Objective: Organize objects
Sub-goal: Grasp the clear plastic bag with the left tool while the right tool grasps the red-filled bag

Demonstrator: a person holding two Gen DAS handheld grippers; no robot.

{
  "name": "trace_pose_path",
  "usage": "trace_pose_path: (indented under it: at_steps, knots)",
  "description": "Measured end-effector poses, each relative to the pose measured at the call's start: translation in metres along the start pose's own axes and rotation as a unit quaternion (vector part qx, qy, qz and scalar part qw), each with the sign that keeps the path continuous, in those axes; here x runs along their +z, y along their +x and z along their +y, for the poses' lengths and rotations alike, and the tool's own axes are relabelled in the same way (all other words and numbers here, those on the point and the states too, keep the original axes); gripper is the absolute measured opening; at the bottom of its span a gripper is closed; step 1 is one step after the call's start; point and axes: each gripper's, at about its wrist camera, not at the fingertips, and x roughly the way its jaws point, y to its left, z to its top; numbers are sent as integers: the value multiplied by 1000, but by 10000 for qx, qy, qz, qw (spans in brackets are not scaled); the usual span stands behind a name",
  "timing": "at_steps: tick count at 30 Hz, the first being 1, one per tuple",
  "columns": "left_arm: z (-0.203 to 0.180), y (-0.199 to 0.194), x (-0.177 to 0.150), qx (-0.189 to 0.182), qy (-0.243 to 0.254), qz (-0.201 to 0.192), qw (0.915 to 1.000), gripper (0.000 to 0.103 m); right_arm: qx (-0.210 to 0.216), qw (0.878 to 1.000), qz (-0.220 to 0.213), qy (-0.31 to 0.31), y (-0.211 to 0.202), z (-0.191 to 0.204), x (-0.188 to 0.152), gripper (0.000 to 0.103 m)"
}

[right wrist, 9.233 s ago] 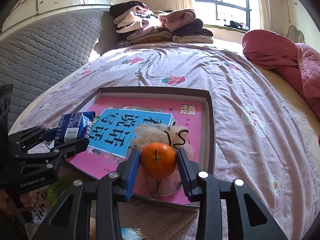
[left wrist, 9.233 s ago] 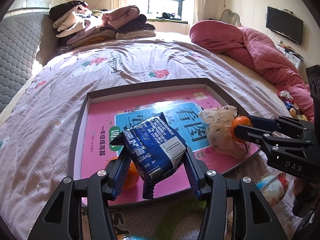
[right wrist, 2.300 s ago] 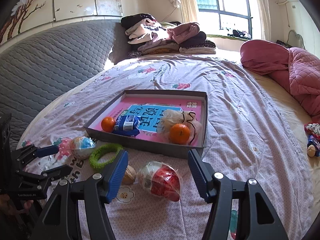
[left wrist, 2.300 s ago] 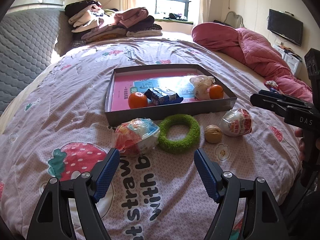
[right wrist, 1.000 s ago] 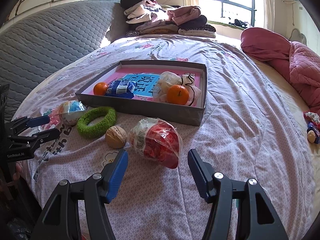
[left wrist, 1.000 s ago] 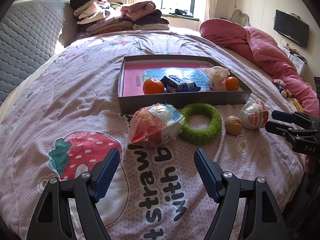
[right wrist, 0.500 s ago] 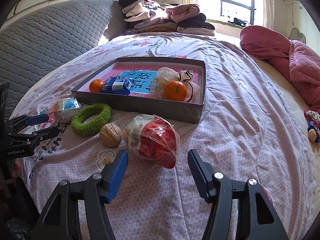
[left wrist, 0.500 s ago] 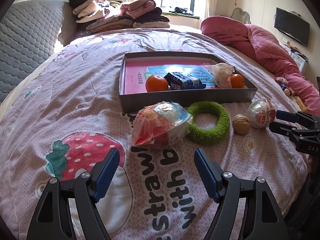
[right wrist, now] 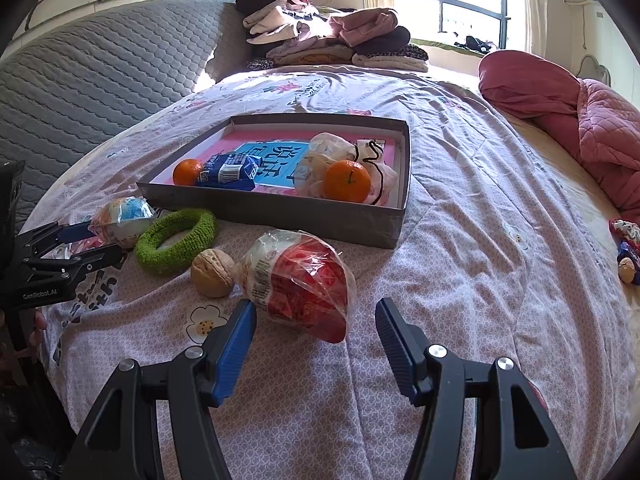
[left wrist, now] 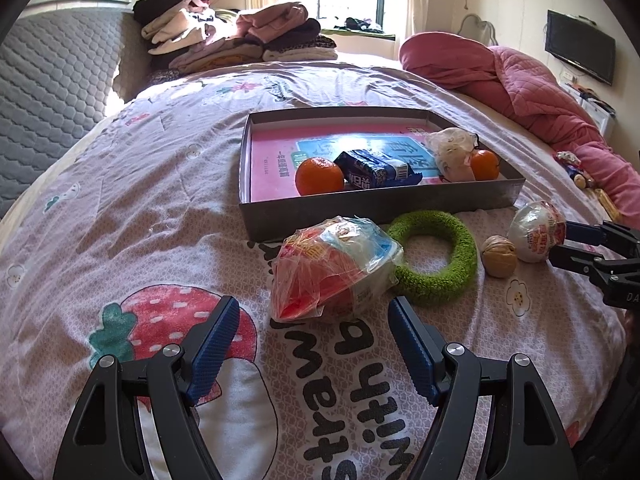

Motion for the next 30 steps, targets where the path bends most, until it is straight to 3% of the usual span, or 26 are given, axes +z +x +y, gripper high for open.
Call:
trace_pose_path:
  at_steps: [30]
  knots:
    - [-2,26,14,-175,-37,28,9998,78,35,9999,-143,-90,26,7,9,62]
